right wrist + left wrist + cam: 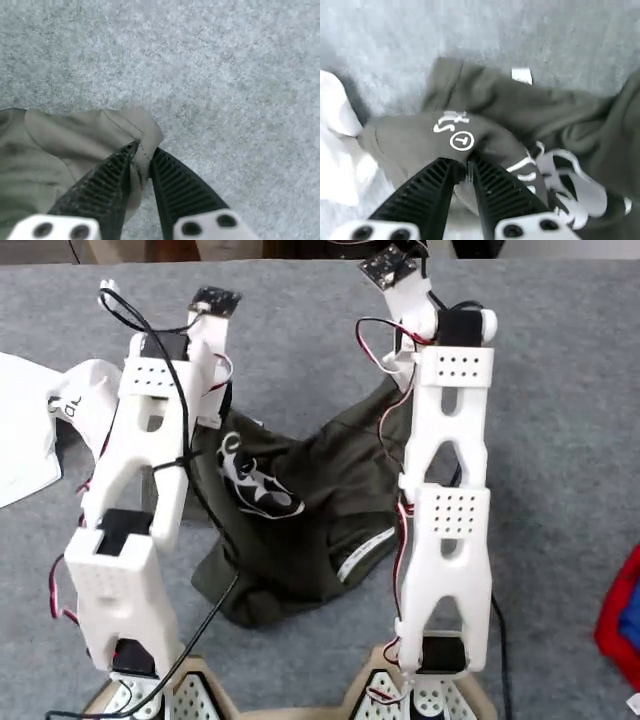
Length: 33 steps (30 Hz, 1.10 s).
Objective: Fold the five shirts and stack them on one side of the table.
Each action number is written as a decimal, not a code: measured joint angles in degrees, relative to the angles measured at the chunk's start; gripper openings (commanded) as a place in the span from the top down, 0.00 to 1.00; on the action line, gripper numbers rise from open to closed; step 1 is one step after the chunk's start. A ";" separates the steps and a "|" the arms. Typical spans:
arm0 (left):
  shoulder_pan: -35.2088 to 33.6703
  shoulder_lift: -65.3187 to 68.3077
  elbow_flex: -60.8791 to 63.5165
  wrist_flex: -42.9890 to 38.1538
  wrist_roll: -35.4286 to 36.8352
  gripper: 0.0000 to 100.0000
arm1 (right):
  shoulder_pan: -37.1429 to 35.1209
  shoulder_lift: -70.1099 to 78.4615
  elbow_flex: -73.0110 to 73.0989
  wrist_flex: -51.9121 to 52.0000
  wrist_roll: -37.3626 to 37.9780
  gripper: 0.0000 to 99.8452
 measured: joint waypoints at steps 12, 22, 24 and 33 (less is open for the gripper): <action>-14.86 5.36 11.78 14.33 -19.69 0.98 | 0.00 0.26 0.00 -0.18 0.00 0.99; -13.89 -6.42 39.30 14.33 -27.34 0.98 | 0.00 0.26 -2.02 -0.18 0.00 0.99; -13.89 -11.16 43.43 14.33 -27.43 0.98 | 0.00 0.26 -2.29 -0.18 0.00 0.99; -13.89 -35.96 57.05 14.33 -27.43 0.98 | -0.18 0.26 -2.37 -0.09 0.00 0.99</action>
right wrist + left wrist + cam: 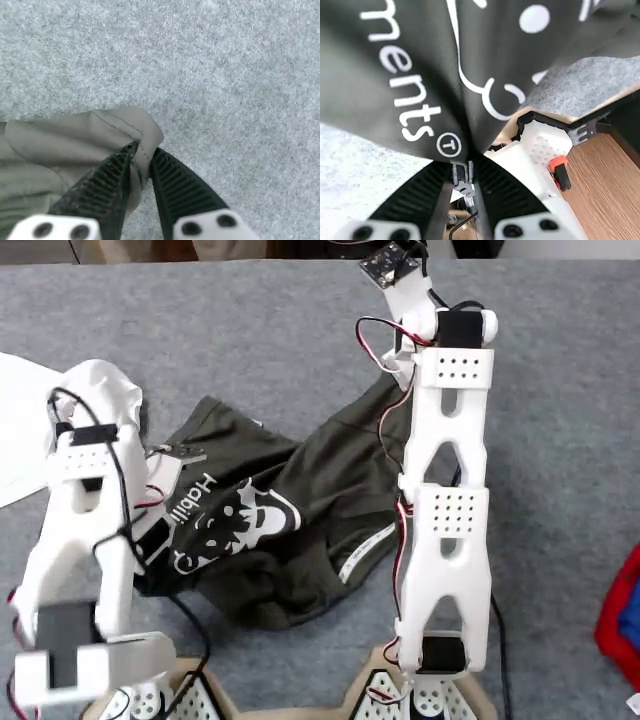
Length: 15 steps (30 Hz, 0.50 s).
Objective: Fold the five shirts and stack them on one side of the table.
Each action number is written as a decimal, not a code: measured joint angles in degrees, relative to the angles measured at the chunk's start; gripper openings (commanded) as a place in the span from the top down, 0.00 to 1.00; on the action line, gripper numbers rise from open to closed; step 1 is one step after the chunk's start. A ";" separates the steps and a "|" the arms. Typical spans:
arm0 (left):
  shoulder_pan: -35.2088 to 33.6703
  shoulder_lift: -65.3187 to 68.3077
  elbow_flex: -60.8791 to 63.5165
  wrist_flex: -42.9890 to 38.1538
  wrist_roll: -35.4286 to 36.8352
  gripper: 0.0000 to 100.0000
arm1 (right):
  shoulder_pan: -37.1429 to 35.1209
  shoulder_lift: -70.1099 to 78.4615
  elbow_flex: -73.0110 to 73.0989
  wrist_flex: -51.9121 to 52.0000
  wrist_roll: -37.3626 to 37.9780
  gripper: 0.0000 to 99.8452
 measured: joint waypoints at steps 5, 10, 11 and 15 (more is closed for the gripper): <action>0.00 -6.33 1.41 0.00 0.00 0.90 | -0.70 0.00 0.00 0.00 0.00 0.99; -2.37 -9.93 1.85 0.00 2.90 0.72 | -0.70 0.00 0.00 0.09 0.00 0.99; -3.52 -10.64 1.85 0.00 3.87 0.70 | -0.70 0.00 0.00 0.09 0.00 0.99; -7.38 -13.01 0.44 0.00 6.42 0.69 | -0.70 0.00 0.00 0.09 0.00 0.99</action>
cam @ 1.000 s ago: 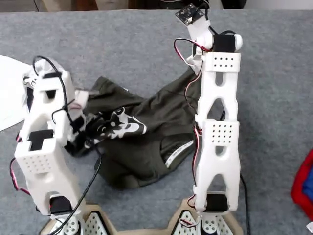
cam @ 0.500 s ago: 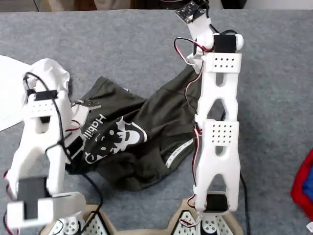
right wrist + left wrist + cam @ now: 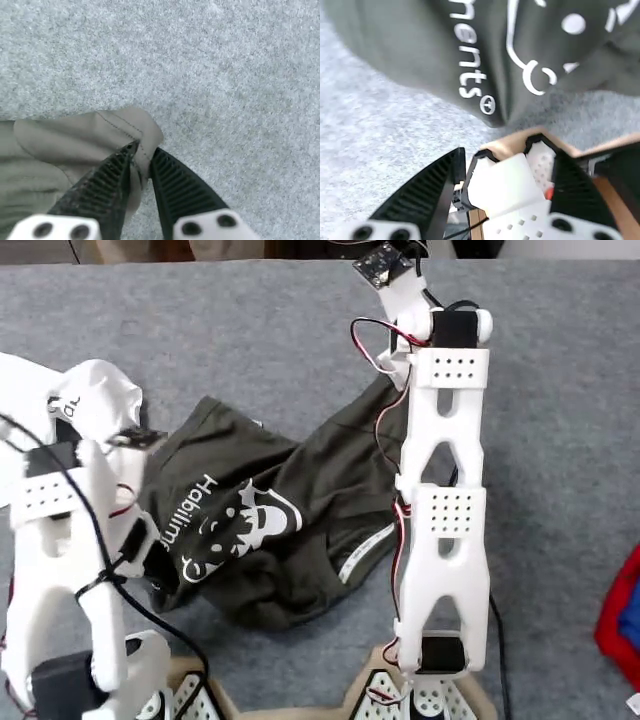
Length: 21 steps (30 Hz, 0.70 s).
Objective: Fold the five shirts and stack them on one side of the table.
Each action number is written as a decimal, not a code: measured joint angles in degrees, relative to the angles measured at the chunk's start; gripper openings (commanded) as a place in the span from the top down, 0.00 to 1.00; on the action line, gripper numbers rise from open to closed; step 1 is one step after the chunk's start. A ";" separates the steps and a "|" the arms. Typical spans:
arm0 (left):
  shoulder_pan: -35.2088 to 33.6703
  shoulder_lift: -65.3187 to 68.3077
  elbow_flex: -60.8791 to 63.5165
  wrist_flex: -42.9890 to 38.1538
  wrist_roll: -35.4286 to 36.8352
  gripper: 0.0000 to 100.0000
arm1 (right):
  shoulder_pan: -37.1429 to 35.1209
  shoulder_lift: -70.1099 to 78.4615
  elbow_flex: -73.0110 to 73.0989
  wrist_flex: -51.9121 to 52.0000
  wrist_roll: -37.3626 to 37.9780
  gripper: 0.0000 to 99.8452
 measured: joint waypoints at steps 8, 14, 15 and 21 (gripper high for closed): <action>0.44 3.96 -15.38 -8.18 8.62 0.69 | 0.00 0.00 0.00 0.00 0.00 0.99; 9.32 22.77 -29.98 -12.66 23.38 0.69 | 0.00 0.00 0.00 0.00 0.00 0.99; 10.81 27.16 -33.05 -12.75 25.23 0.69 | 0.00 0.00 0.00 0.00 0.00 0.99; 15.74 52.48 -56.18 -12.92 34.81 0.69 | 0.00 0.00 0.00 0.00 0.00 0.99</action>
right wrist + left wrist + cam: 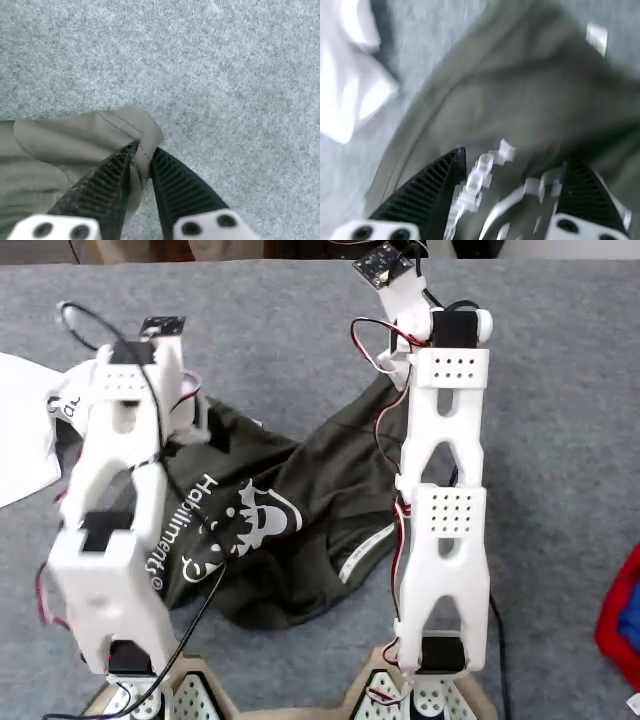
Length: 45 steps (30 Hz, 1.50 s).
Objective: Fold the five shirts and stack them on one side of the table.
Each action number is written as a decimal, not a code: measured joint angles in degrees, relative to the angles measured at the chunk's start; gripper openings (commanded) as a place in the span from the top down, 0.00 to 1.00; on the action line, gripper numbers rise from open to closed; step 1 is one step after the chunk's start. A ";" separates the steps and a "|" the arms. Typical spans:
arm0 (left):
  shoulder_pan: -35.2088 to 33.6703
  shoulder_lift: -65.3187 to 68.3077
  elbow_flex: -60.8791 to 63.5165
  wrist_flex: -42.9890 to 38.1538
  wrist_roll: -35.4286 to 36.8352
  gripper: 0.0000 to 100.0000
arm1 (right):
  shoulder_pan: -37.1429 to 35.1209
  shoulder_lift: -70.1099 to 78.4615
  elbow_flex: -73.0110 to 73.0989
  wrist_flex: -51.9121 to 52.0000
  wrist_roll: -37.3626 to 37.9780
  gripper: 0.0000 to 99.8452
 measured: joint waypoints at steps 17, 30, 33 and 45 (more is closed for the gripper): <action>0.70 37.71 -46.07 1.93 13.36 0.77 | 0.00 0.00 0.00 0.00 0.00 0.99; 0.88 37.19 -49.93 12.66 11.96 0.98 | 0.00 0.00 0.00 0.00 0.00 0.99; 0.88 33.23 -52.22 12.92 11.34 0.98 | 0.00 0.00 0.00 0.00 0.00 0.99; 1.41 14.68 -56.00 13.01 10.90 0.98 | 0.00 -2.46 -3.60 0.00 0.00 0.99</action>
